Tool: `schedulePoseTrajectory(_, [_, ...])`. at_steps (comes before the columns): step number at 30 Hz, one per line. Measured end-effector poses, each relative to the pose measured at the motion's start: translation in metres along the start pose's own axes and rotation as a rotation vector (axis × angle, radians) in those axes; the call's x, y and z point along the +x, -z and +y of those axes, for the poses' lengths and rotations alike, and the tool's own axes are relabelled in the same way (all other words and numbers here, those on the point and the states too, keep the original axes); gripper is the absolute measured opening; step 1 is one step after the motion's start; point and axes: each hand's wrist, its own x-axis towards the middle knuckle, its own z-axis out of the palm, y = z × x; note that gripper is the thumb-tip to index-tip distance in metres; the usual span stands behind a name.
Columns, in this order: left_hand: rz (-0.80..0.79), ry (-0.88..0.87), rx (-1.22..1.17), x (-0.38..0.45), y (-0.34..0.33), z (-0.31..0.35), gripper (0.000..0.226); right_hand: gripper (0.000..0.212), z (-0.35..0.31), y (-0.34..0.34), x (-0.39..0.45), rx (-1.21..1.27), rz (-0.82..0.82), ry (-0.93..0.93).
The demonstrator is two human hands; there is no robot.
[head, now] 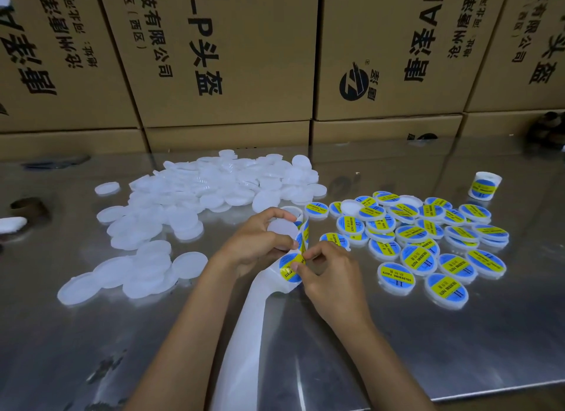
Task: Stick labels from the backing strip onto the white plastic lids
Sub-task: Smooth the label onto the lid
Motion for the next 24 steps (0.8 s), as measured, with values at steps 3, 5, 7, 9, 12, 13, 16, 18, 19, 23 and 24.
schedulePoseTrajectory(3, [0.013, -0.001, -0.021, 0.001, -0.001, -0.001, 0.042, 0.026, -0.001, 0.000, -0.001, -0.005, -0.001, 0.018])
schedulePoseTrajectory(5, [0.032, -0.016, -0.010, 0.002, -0.001, -0.003, 0.040, 0.027, -0.001, 0.000, -0.003, -0.009, -0.002, 0.041])
schedulePoseTrajectory(7, [0.055, -0.034, 0.004, 0.004, 0.001, -0.005, 0.039, 0.026, -0.002, 0.002, -0.005, 0.011, -0.002, 0.082])
schedulePoseTrajectory(9, [0.076, -0.039, -0.006, 0.005, 0.003, -0.007, 0.040, 0.024, -0.004, 0.003, -0.008, 0.064, -0.030, 0.110])
schedulePoseTrajectory(12, [0.095, -0.040, 0.013, 0.006, 0.005, -0.008, 0.041, 0.020, -0.007, 0.007, -0.017, 0.229, -0.142, 0.031])
schedulePoseTrajectory(13, [0.096, -0.036, 0.018, 0.006, 0.006, -0.007, 0.042, 0.019, -0.009, 0.010, -0.018, 0.306, -0.183, -0.014])
schedulePoseTrajectory(16, [0.092, -0.027, -0.067, 0.004, 0.010, -0.005, 0.043, 0.016, -0.013, 0.021, -0.014, 0.543, -0.227, -0.118])
schedulePoseTrajectory(18, [0.121, -0.048, -0.150, 0.005, 0.013, -0.001, 0.033, 0.018, -0.016, 0.028, -0.003, 0.652, -0.221, -0.175])
schedulePoseTrajectory(19, [0.159, -0.065, -0.165, 0.005, 0.016, 0.002, 0.023, 0.021, -0.017, 0.030, 0.004, 0.688, -0.212, -0.193])
schedulePoseTrajectory(23, [0.161, -0.133, -0.355, 0.007, 0.022, 0.010, 0.037, 0.026, -0.029, 0.033, 0.041, 0.700, -0.197, -0.195])
schedulePoseTrajectory(24, [0.133, -0.152, -0.400, 0.005, 0.022, 0.011, 0.041, 0.026, -0.032, 0.031, 0.050, 0.680, -0.197, -0.183])
